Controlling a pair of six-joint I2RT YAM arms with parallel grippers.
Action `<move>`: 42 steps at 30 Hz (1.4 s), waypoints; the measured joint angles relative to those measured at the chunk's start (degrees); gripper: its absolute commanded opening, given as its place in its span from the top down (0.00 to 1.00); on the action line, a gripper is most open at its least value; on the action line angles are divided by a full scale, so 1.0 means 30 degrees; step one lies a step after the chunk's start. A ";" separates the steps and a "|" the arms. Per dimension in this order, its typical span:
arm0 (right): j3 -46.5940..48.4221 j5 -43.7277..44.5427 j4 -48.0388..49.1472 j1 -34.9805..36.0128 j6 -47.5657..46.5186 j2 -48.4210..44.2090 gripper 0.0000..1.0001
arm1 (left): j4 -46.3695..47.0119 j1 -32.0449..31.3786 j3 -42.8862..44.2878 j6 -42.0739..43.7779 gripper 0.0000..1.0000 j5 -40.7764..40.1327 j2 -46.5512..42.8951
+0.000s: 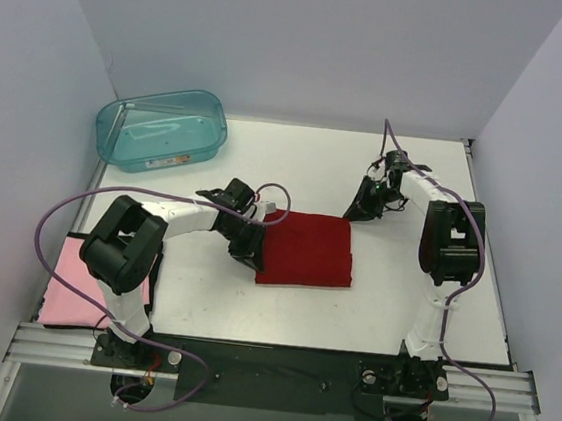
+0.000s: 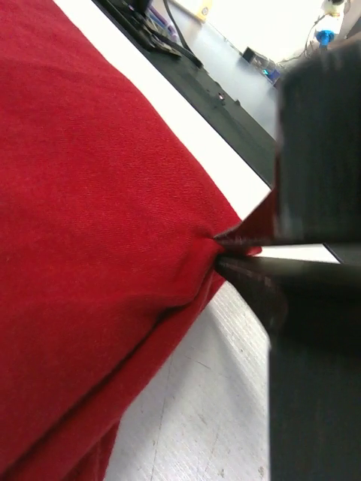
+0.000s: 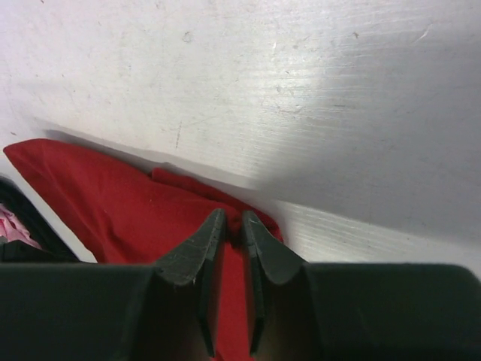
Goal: Fold and stack the t-shirts
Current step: Fold the long partially folded tshirt into a neat square
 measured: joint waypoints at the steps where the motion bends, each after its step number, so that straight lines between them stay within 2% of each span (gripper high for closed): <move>1: 0.0000 -0.0066 0.0007 -0.0007 0.0015 0.0000 1.00 | 0.0029 -0.0007 -0.0007 -0.0022 1.00 0.0087 0.0036; 9: 0.0270 -0.0182 0.0000 -0.0444 0.0393 -0.0007 1.00 | 0.0226 0.0408 -0.0255 0.0102 1.00 0.0306 0.0066; 14: 0.0321 0.0095 0.0058 -0.1042 0.1100 -0.0051 1.00 | 0.0379 0.1486 -0.0947 0.0466 1.00 0.0379 -0.0328; 19: -0.0204 -0.0015 0.0699 -0.0984 0.1807 -0.0087 1.00 | 0.0444 0.1399 -0.1450 0.0678 1.00 0.0372 -0.0845; 21: -0.0306 -0.0117 0.0889 -0.0962 0.1974 -0.0080 0.88 | 0.0459 0.1384 -0.1479 0.0743 1.00 0.0372 -0.0845; 22: -0.0306 -0.0306 0.0976 -0.0962 0.1996 -0.0087 0.80 | 0.0466 0.1384 -0.1479 0.0765 0.94 0.0372 -0.0845; 23: -0.0299 -0.0401 0.1020 -0.0962 0.2069 -0.0080 0.75 | 0.0466 0.1384 -0.1472 0.0801 0.81 0.0372 -0.0845; 25: -0.0270 -0.0350 0.1195 -0.0962 0.1945 -0.0087 0.63 | 0.0219 0.1384 -0.1413 0.1042 0.65 0.0335 -0.0845; 26: -0.0262 -0.0219 0.1217 -0.0969 0.1880 -0.0131 0.60 | -0.0095 0.1384 -0.1304 0.1137 0.62 0.0270 -0.0831; 29: -0.0270 0.0415 0.1020 -0.1005 0.1552 -0.0597 0.55 | -0.0969 0.1421 -0.0634 0.1450 0.56 0.0022 -0.0816; 33: -0.0933 0.1253 0.0627 -0.1144 0.0984 -0.2696 0.54 | -0.1610 0.1967 0.0619 0.1749 0.53 -0.0168 -0.0925; 38: -0.4175 0.1341 0.0495 -0.0976 0.0452 -0.7155 0.53 | -0.1428 0.3206 0.1137 0.1654 0.48 -0.0219 -0.1239; 42: -0.7329 0.1180 0.0270 0.0299 0.0357 -0.8939 0.53 | -0.0663 0.3512 0.1100 0.0896 0.47 0.0015 -0.0991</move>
